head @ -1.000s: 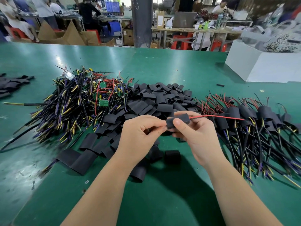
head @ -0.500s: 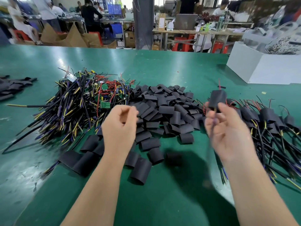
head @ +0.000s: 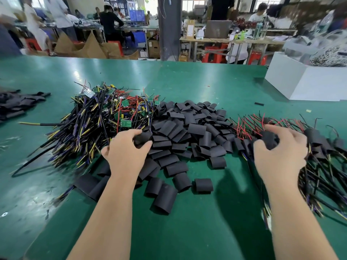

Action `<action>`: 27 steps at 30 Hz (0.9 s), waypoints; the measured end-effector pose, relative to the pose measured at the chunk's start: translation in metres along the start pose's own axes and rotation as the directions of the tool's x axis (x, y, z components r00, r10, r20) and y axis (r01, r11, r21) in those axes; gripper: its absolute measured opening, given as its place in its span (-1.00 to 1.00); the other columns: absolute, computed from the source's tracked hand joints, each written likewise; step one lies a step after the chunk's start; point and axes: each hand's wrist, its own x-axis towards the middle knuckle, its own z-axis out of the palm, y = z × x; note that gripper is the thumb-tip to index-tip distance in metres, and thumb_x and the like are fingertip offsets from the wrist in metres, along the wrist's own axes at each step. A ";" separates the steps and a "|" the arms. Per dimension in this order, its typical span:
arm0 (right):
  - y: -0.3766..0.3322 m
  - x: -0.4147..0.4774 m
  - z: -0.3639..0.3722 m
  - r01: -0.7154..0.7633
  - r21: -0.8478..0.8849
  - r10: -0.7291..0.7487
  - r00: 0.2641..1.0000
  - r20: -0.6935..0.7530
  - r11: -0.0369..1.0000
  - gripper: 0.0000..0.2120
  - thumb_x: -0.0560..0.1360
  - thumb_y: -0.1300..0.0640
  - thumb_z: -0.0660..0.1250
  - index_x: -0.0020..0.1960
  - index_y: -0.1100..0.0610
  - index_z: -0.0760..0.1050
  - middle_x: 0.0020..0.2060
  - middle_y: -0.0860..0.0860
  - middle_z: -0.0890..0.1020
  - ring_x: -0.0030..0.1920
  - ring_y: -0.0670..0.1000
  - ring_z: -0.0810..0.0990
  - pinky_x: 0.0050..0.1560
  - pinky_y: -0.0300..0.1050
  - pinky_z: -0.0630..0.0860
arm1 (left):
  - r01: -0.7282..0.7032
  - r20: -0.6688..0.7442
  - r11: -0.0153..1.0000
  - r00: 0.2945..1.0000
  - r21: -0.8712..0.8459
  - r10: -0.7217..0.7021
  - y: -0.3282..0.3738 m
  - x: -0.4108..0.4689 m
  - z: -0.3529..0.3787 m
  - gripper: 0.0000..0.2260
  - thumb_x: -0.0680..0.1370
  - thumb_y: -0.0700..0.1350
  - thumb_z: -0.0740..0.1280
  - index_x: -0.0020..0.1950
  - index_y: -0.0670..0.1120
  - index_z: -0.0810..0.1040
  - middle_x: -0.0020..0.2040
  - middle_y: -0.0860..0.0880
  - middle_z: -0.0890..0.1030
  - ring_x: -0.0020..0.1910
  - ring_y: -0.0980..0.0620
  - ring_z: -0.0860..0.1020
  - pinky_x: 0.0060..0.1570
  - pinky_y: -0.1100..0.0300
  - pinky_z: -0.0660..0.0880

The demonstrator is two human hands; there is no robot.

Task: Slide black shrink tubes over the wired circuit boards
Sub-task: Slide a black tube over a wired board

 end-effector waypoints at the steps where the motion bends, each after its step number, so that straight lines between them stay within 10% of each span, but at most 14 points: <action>1: -0.002 -0.004 0.002 0.018 0.011 -0.018 0.999 0.027 1.000 -0.66 0.44 0.23 0.33 0.20 0.02 0.55 0.29 0.10 0.38 0.27 0.21 0.35 0.31 0.13 0.22 | -0.027 0.005 0.998 1.000 -0.049 0.027 0.001 0.000 0.000 -0.56 0.40 0.25 0.41 0.24 0.18 0.50 0.17 0.11 0.57 0.18 0.02 0.48 0.09 0.00 0.20; 6: -0.007 -0.014 0.007 0.042 0.069 -0.050 0.991 0.128 0.997 -0.70 0.45 0.26 0.33 0.14 0.02 0.55 0.24 0.06 0.40 0.27 0.15 0.36 0.30 0.12 0.27 | 0.087 -0.019 0.996 0.996 -0.014 -0.087 -0.001 0.002 0.001 -0.54 0.49 0.33 0.20 0.32 0.17 0.46 0.51 -0.09 0.23 0.48 -0.07 0.09 0.38 -0.13 0.02; 21: -0.014 -0.025 0.010 0.039 0.108 -0.065 0.966 0.250 0.993 -0.69 0.46 0.24 0.30 0.16 -0.01 0.53 0.14 0.00 0.43 0.16 0.15 0.43 0.26 0.19 0.36 | 0.124 -0.030 0.989 0.991 -0.081 -0.127 -0.011 0.013 0.001 -0.65 0.54 -0.13 0.31 0.34 -0.02 0.49 0.35 0.02 0.40 0.26 -0.07 0.41 0.27 -0.09 0.18; 27: -0.015 -0.025 0.011 0.050 0.127 -0.082 0.962 0.260 0.991 -0.70 0.47 0.24 0.31 0.16 -0.01 0.53 0.09 -0.03 0.44 0.11 0.14 0.47 0.24 0.09 0.39 | 0.172 0.179 0.975 0.964 0.141 -0.196 -0.010 0.011 0.006 -0.65 0.56 0.10 0.25 0.31 0.05 0.50 0.53 -0.02 0.19 0.48 -0.05 0.05 0.35 -0.12 0.06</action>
